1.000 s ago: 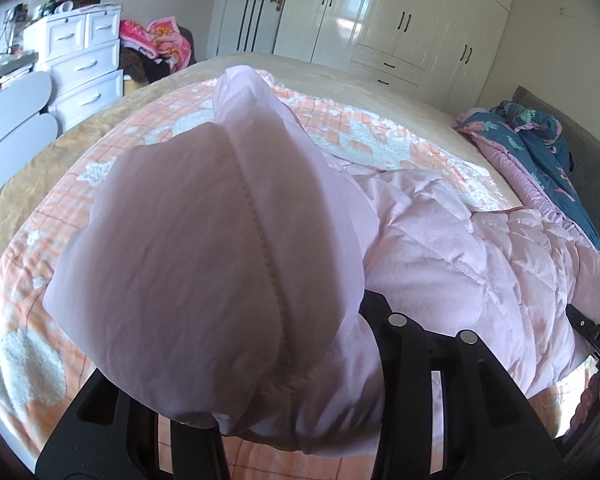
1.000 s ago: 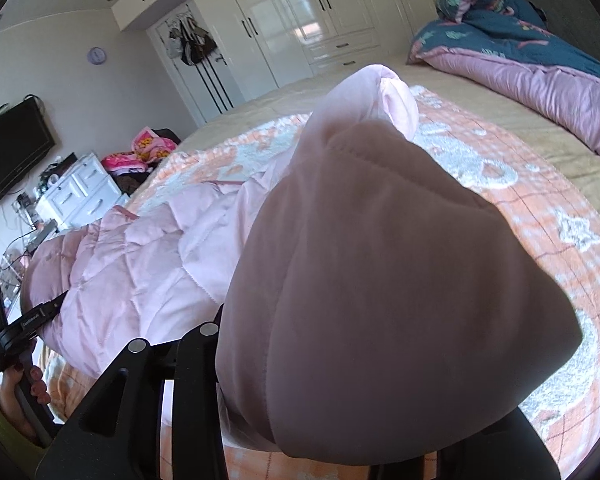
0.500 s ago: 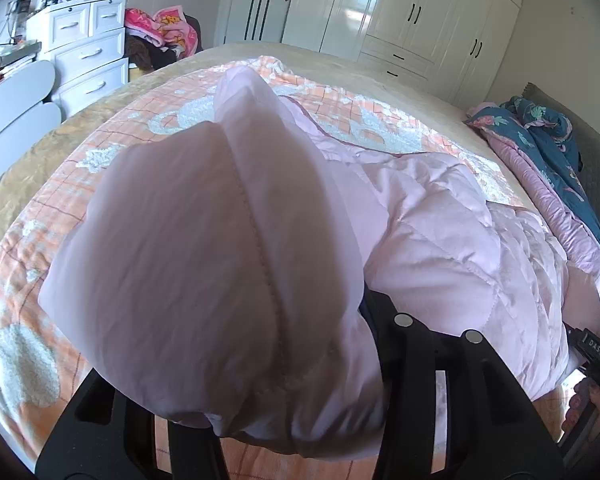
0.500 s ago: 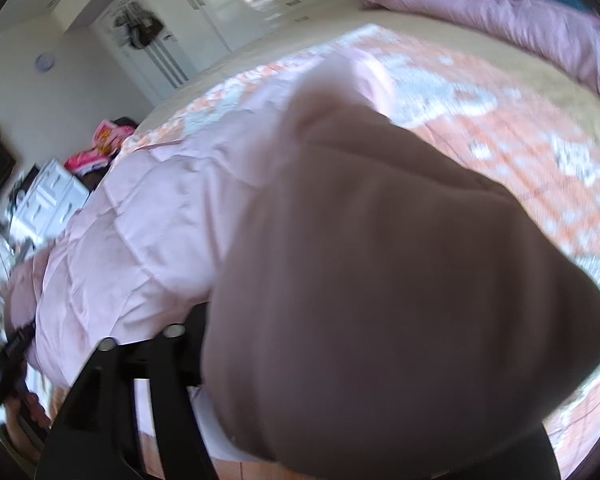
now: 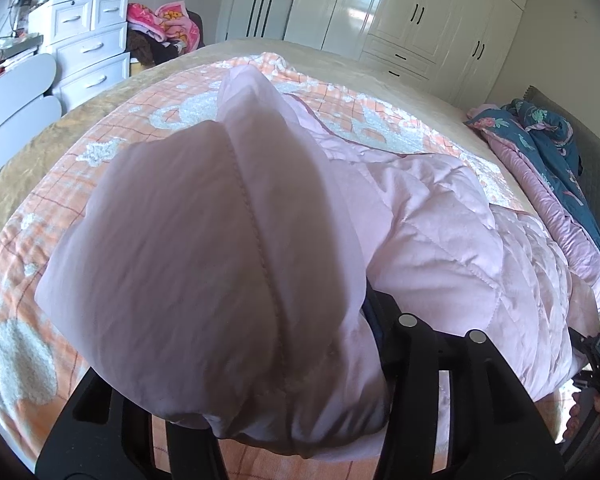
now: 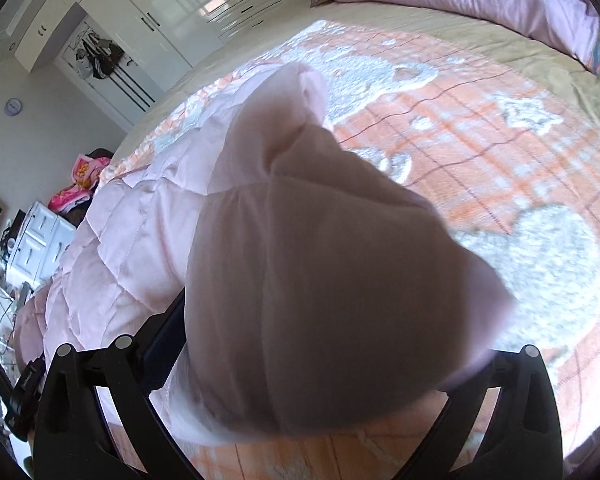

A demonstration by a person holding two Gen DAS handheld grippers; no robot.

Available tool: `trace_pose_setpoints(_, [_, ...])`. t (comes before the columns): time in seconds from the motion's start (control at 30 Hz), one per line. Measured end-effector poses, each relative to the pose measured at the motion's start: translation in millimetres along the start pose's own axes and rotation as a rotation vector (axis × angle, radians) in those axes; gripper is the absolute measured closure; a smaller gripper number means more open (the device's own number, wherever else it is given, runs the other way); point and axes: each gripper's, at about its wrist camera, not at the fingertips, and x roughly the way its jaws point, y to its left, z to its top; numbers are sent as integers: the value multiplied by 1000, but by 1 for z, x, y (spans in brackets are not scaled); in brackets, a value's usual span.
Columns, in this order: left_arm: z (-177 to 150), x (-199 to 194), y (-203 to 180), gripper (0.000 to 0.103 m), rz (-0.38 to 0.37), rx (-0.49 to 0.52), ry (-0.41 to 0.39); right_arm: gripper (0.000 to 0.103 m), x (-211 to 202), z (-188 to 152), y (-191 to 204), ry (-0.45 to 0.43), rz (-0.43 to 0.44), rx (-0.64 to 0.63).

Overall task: Fold large clothes
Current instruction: 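Open both grippers and release the rolled jacket onto the blanket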

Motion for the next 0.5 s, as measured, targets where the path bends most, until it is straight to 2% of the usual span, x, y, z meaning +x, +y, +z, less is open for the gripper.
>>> trace_pose_setpoints(0.2, [0, -4, 15, 47, -35, -65, 39, 4, -31, -6, -6, -56, -7, -12])
trace_pose_setpoints(0.33, [-4, -15, 23, 32, -51, -102, 54, 4, -54, -12, -1, -98, -10, -92])
trace_pose_setpoints(0.5, [-11, -40, 29, 20, -56, -101, 40, 4, -84, -27, 13, -146, -19, -213])
